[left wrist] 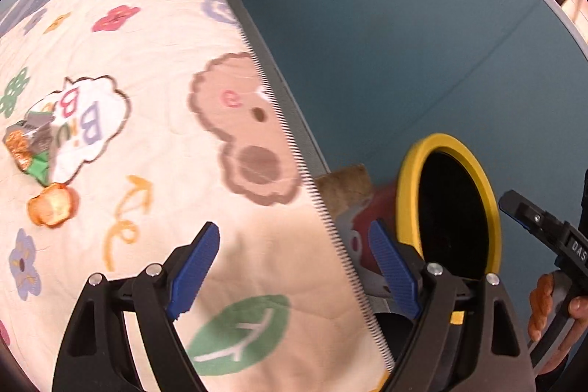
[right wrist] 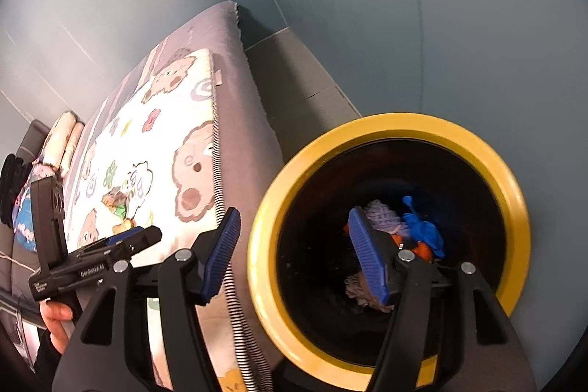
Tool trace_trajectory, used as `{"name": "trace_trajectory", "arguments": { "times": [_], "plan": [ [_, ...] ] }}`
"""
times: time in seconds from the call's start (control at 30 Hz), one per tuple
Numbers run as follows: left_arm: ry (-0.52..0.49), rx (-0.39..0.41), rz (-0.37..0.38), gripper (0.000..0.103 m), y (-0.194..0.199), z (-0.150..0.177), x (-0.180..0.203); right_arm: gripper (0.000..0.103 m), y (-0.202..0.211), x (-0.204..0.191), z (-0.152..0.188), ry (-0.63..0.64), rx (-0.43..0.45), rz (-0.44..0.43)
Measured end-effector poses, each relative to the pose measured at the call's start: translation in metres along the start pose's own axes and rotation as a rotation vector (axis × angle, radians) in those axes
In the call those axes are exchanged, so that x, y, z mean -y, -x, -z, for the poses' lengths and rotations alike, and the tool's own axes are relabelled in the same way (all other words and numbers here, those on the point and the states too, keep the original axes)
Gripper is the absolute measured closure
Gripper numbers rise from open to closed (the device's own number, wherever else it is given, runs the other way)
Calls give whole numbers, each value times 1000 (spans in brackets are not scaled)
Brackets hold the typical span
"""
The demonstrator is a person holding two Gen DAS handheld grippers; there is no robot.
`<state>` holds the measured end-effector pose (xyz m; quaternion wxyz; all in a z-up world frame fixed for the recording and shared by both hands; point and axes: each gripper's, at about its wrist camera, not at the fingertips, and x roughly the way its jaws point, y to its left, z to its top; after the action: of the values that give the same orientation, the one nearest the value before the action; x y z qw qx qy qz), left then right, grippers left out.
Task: Collect trash
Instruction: 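Move both tools back toward the green snack packet and remaining orange peel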
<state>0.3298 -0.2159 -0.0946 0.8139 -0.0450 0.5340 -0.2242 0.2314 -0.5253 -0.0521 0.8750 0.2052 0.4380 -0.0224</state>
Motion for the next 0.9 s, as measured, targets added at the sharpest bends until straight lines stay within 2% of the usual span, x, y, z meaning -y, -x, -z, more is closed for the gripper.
{"name": "trace_trajectory", "arguments": {
  "times": [0.3,0.9],
  "plan": [
    [60,19,-41,23,10,-5,-48,39,-24,-44,0,63,-48,-23],
    [190,54,-142,23,34,-27,-147,39,-84,-149,3,205,-142,-98]
  ]
}}
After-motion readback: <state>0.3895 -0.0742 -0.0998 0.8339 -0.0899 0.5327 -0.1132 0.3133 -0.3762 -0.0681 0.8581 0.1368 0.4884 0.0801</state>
